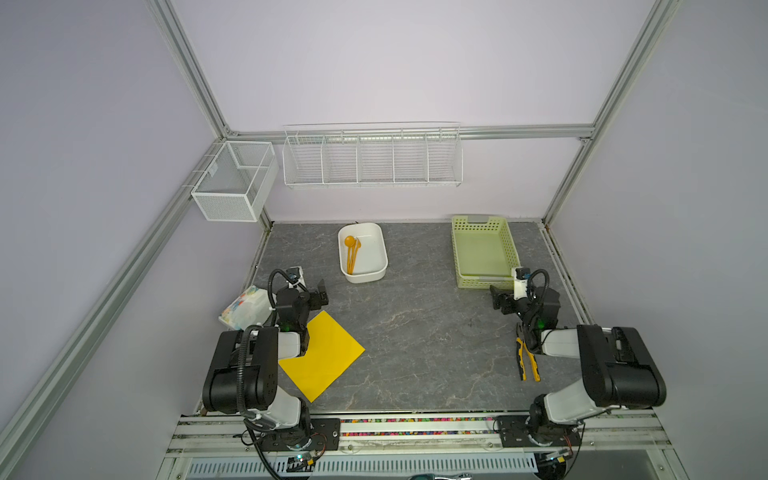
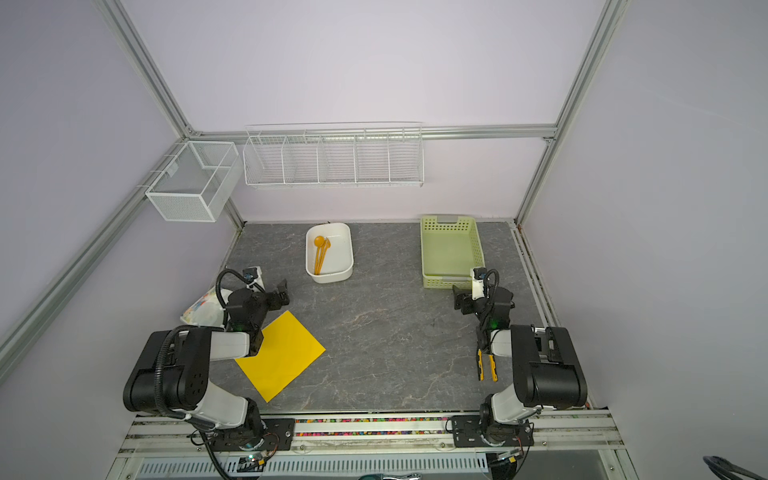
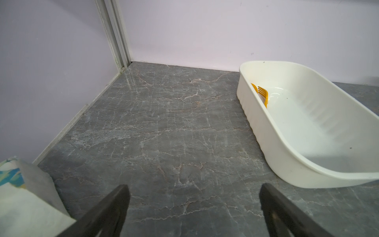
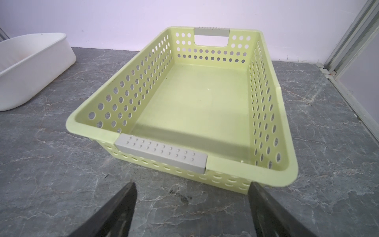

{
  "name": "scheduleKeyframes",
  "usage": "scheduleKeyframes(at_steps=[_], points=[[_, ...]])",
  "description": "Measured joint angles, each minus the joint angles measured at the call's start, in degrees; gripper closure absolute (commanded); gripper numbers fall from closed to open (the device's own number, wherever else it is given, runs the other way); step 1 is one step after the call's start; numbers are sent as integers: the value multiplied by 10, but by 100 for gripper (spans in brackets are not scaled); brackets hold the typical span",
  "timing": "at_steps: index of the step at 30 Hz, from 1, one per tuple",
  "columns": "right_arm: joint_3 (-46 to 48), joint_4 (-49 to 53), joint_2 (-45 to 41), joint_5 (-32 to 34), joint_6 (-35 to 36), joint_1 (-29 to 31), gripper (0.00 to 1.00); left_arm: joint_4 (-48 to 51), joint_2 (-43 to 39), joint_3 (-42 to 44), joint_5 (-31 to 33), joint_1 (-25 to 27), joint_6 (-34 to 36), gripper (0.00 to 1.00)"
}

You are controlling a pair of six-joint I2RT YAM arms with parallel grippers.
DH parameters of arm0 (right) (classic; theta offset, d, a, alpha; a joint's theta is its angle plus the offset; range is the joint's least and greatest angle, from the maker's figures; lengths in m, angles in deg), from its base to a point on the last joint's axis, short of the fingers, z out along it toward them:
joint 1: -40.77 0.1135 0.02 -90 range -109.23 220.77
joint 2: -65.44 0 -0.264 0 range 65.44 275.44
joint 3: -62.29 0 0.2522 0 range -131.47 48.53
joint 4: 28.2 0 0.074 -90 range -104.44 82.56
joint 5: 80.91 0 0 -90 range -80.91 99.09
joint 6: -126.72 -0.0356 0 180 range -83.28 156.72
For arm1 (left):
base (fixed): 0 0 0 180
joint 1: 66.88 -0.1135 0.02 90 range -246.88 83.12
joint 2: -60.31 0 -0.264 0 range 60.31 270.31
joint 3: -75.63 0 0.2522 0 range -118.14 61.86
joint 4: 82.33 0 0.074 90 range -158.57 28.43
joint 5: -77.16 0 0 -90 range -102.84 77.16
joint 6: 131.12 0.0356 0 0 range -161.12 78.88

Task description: Place the utensils on the paper napkin and roll it up

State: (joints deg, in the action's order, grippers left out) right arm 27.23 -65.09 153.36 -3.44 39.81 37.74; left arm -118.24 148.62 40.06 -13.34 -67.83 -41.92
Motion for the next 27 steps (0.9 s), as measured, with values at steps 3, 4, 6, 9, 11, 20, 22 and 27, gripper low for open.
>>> scheduleKeyframes(at_steps=[3, 4, 6, 9, 11, 20, 22, 27], points=[[0, 0, 0, 4, 0, 0, 12, 0, 0, 0, 0, 0, 0, 1], [0, 0, 0, 7, 0, 0, 12, 0, 0, 0, 0, 0, 0, 1], [0, 0, 0, 10, 0, 1, 12, 0, 0, 0, 1, 0, 0, 1], [0, 11, -11, 22, 0, 3, 12, 20, -6, -5, 12, 0, -3, 1], [0, 27, -30, 27, 0, 5, 12, 41, -17, -13, 21, 0, -5, 1], [-39, 163, -129, 53, 0, 22, 11, 178, -100, -76, 76, 1, -33, 1], [-55, 212, -155, 59, -3, 30, 10, 224, -120, -108, 86, 1, -48, 1], [-111, 338, -198, 79, -31, 55, 7, 363, -156, -208, 106, 1, -91, 0]])
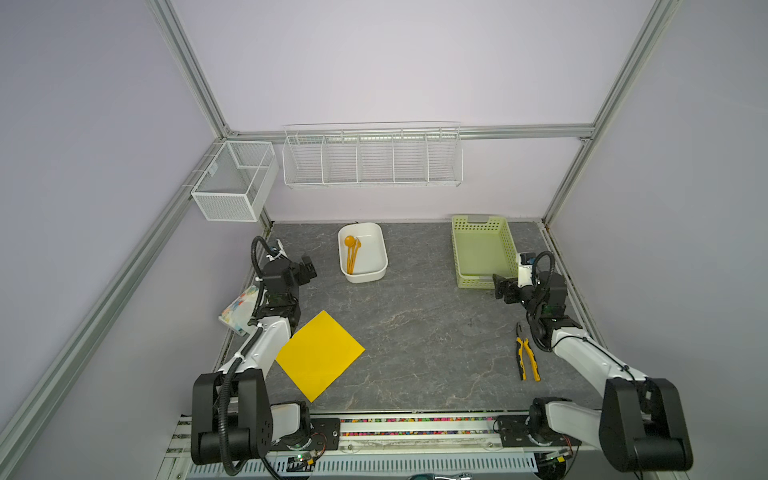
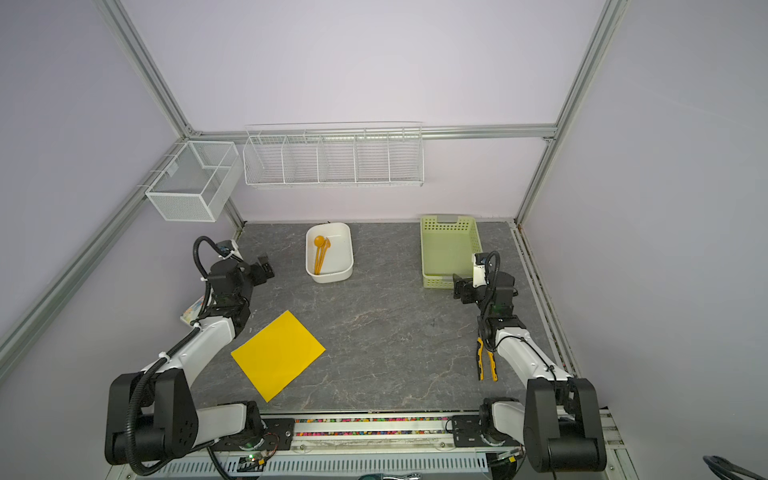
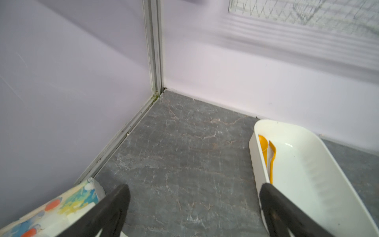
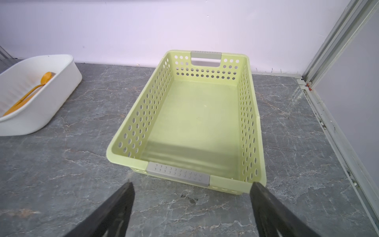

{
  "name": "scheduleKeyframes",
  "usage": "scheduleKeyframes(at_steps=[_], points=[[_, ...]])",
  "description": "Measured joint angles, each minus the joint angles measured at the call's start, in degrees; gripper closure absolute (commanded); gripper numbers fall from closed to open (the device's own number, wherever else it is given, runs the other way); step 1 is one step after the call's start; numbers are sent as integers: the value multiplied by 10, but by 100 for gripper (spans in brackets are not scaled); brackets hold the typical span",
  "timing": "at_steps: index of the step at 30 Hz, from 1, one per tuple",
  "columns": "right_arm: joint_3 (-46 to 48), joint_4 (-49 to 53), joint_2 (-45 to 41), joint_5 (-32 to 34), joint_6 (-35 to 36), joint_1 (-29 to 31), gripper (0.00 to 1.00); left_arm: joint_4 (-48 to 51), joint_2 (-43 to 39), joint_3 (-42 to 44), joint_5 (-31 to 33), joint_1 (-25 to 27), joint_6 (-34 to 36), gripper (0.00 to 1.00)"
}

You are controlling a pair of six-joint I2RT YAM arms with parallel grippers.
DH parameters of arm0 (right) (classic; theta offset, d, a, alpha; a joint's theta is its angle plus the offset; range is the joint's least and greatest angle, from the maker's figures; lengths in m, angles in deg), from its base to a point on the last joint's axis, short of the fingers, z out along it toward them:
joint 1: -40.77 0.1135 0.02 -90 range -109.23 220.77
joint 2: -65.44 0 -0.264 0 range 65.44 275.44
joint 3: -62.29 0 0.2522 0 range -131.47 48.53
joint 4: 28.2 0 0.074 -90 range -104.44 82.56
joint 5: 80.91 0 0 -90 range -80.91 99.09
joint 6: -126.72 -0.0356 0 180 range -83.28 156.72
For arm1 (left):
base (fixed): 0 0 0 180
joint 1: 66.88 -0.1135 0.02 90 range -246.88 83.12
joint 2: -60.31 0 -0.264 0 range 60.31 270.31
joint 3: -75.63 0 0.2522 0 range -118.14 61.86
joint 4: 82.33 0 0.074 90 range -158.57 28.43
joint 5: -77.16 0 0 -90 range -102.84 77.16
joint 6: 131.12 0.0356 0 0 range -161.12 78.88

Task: Place the utensils on the paper napkin and roll it up
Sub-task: 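Reach the right gripper across toward the yellow napkin while the left arm rises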

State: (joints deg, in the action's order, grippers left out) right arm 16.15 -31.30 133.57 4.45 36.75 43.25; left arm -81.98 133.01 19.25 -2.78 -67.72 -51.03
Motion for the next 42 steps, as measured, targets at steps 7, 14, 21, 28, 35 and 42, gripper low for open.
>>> scheduleKeyframes(at_steps=[7, 14, 21, 28, 35, 42], points=[[-35, 150, -43, -7, -69, 52, 4, 189, -27, -121, -6, 0, -47, 1], [-72, 242, -37, -47, -177, 132, 2, 322, -54, -162, -69, 0, -50, 2], [-128, 305, 9, -41, -245, 272, 5, 392, -84, -167, -101, 0, -21, 2], [-221, 340, 110, -35, -284, 388, 9, 381, -109, -142, -118, 0, -9, 2], [-326, 340, 246, -28, -324, 501, 12, 360, -124, -105, -132, 0, -17, 3], [-427, 323, 380, -41, -369, 569, 15, 359, -147, -94, -133, 0, -31, 3]])
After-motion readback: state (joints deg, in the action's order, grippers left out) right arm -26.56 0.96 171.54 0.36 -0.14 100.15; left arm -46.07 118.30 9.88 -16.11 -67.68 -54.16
